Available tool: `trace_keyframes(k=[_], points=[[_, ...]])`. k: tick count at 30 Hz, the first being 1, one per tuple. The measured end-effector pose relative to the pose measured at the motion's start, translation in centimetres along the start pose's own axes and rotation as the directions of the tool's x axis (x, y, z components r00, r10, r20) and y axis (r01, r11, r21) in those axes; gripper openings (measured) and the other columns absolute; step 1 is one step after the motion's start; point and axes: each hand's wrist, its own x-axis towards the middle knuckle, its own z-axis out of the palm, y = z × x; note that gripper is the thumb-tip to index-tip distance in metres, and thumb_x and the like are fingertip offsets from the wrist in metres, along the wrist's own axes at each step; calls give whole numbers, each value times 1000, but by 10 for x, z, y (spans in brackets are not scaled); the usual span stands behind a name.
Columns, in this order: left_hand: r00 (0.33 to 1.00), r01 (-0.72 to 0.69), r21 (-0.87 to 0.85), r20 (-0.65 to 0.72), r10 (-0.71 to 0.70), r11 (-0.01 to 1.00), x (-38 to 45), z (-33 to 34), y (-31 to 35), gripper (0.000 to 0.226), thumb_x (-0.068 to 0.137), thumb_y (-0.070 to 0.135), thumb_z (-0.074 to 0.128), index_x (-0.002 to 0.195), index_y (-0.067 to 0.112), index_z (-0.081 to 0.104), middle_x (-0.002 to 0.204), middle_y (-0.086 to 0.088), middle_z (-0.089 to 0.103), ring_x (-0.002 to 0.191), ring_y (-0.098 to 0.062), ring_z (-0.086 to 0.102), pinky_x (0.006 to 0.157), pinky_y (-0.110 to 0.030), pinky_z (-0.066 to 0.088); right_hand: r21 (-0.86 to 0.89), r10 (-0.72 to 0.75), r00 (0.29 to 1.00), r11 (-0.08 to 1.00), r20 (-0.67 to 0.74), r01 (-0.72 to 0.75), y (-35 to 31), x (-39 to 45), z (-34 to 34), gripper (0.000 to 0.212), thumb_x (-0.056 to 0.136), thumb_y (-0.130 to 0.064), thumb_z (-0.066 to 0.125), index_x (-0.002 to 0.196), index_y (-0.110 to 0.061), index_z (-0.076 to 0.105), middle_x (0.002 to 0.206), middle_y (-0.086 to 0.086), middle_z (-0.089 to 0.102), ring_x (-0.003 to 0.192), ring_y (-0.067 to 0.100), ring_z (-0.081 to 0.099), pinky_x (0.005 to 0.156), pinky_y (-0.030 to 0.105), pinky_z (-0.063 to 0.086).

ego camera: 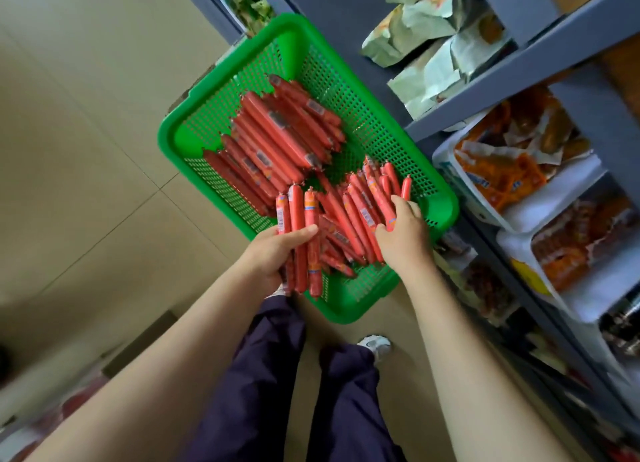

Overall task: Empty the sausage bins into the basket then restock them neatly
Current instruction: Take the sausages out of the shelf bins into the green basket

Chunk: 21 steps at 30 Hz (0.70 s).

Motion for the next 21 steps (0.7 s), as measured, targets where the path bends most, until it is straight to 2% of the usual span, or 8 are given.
trace_keyframes(k=[2, 4, 7, 9, 13, 16, 18, 21], points=[[1000, -5, 30, 16, 5, 1000, -2, 5, 2, 7, 92, 11, 65, 96, 6, 66, 81, -9, 73, 66, -18, 71, 57, -27, 57, 50, -76, 995, 996, -65, 80, -6, -5, 3, 36, 86, -6, 59, 122, -11, 63, 128, 10, 56, 114, 29, 56, 101, 32, 40], [997, -14, 68, 73, 9, 998, -7, 11, 4, 4, 94, 9, 61, 91, 6, 63, 73, -7, 71, 59, -16, 69, 55, -25, 56, 184, -170, 978, 964, -124, 191, -20, -16, 5, 22, 85, -6, 60, 101, -16, 71, 105, 4, 65, 94, 20, 63, 91, 30, 48], [966, -27, 133, 259, -9, 991, -12, 19, 6, 10, 97, 3, 55, 103, 0, 62, 86, -15, 70, 68, -21, 70, 64, -29, 58, 381, -229, 966, 888, -117, 257, -40, -30, 5, 17, 88, -12, 63, 101, -19, 71, 100, -8, 58, 91, 6, 59, 88, 17, 46], [940, -30, 181, 339, -34, 983, -13, 20, 9, 17, 97, 1, 53, 112, -2, 60, 93, -17, 70, 77, -25, 71, 71, -31, 59, 469, -227, 973, 856, -37, 217, -44, -27, 1, 18, 90, -18, 65, 108, -20, 69, 104, -12, 53, 100, 4, 57, 96, 18, 44], [935, -66, 344, 349, -62, 937, -10, 21, 17, 14, 95, -2, 55, 108, 1, 61, 88, -10, 73, 75, -19, 73, 66, -27, 57, 496, -255, 949, 858, 182, 136, -33, -9, -8, 26, 89, -30, 69, 114, -32, 66, 122, -12, 55, 115, 4, 53, 106, 28, 41], [938, -101, 501, 337, -87, 860, -2, 23, 17, 19, 92, 1, 62, 111, 2, 64, 103, -16, 73, 85, -21, 72, 76, -31, 58, 603, -312, 884, 796, 347, 44, -26, -2, -15, 14, 89, -23, 70, 102, -26, 72, 94, -15, 70, 96, 7, 62, 96, 31, 48], [937, -102, 539, 335, -102, 836, 1, 27, 14, 21, 92, 1, 63, 113, 2, 64, 107, -19, 72, 84, -19, 72, 76, -30, 58, 638, -295, 889, 770, 350, 4, -24, 1, -17, 7, 88, -17, 71, 94, -20, 73, 85, -9, 71, 87, 7, 64, 87, 27, 52], [952, -128, 600, 298, -72, 789, 2, 32, 10, 22, 91, 0, 64, 113, 2, 64, 106, -17, 73, 81, -16, 71, 70, -23, 58, 727, -119, 976, 684, 182, -52, -15, 8, -19, 4, 90, -18, 69, 87, -21, 70, 82, -7, 71, 79, 5, 64, 80, 25, 51]])
